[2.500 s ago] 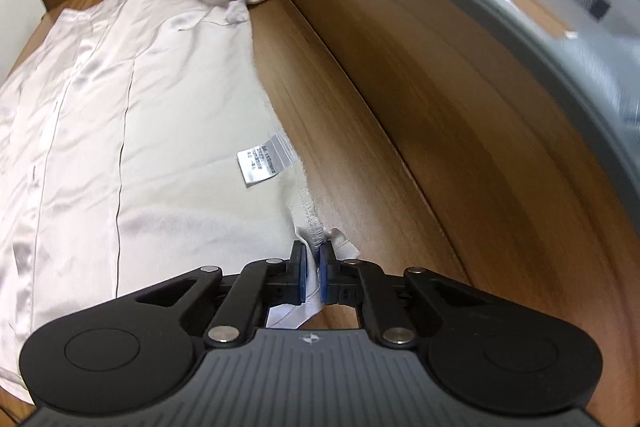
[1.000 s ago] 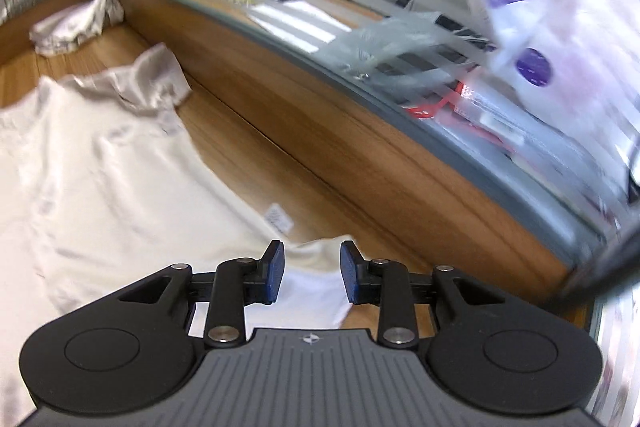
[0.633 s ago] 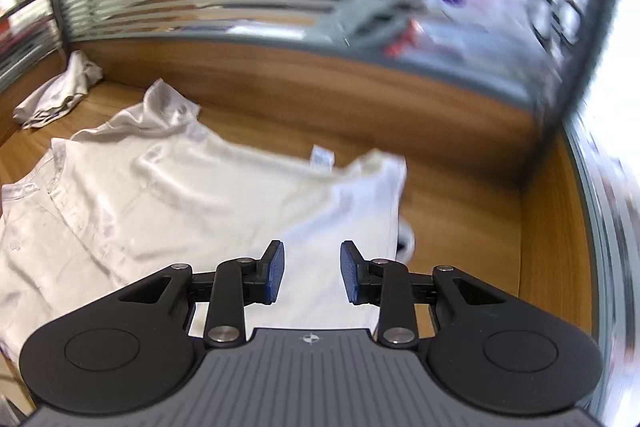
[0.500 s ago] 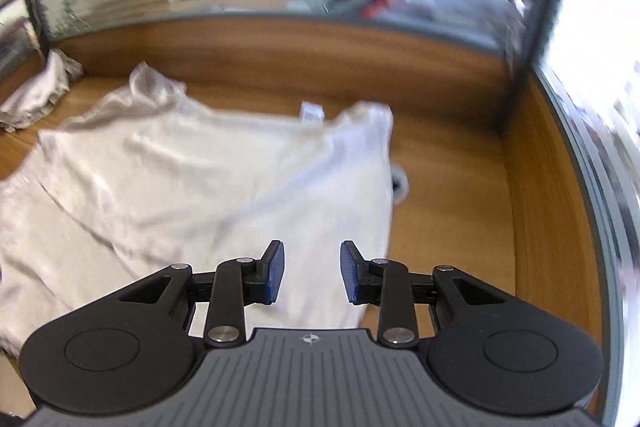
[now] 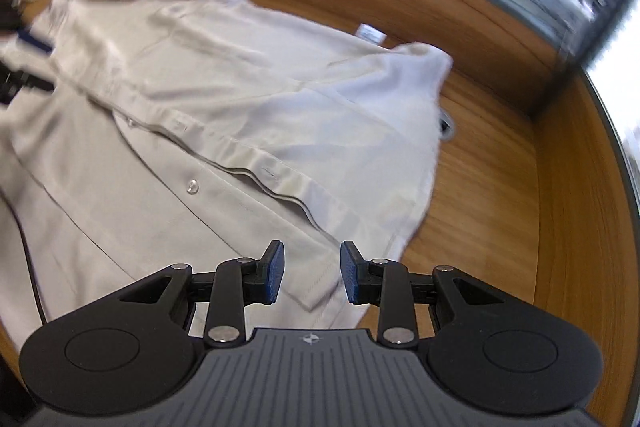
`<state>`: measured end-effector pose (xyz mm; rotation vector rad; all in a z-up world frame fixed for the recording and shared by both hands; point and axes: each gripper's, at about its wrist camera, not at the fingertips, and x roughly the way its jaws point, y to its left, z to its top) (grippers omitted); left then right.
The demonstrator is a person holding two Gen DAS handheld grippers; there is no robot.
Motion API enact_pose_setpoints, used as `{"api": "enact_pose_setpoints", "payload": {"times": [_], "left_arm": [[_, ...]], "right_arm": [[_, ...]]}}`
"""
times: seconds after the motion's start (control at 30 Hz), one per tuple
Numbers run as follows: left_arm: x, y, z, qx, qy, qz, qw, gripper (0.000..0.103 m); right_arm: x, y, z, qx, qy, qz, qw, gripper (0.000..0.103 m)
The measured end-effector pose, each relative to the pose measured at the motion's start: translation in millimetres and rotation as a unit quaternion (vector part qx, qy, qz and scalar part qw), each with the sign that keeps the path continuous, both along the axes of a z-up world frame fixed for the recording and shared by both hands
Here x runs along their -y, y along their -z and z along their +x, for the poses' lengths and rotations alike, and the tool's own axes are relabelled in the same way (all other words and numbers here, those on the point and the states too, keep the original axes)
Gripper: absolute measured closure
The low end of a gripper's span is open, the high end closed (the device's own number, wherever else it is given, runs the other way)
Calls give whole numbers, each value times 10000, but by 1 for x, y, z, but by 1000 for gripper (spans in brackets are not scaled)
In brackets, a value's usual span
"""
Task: Fold clothes
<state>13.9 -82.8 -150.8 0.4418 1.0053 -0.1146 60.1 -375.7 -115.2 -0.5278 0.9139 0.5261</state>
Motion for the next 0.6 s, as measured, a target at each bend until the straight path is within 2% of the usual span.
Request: {"api": "enact_pose_setpoints", "payload": {"times": [0.17, 0.33, 0.4, 0.43, 0.47, 0.53, 0.6], "left_arm": [[15, 15, 8, -10, 334, 270, 9991, 43], [21, 22, 10, 78, 397, 442, 9982, 45], [21, 22, 10, 130, 381, 486, 9980, 57], [20, 21, 11, 154, 348, 475, 9981, 69], [18, 20, 12, 186, 280, 405, 9986, 77], [12, 15, 15, 280, 144, 289, 9991, 89], [5, 9, 21, 409, 0, 222, 9989, 96]], "right_arm": [[-25, 9, 21, 115, -689, -431, 9966, 68], [-41, 21, 33, 72, -1227, -713, 9899, 69], [-43, 25, 35, 22, -1354, -773, 9878, 69], [-44, 27, 37, -7, -1406, -795, 9869, 74], [-45, 29, 38, -37, -1458, -816, 9859, 82], [-44, 30, 42, -66, -1501, -841, 9851, 95], [-43, 28, 46, -58, -1521, -828, 9849, 97]]}}
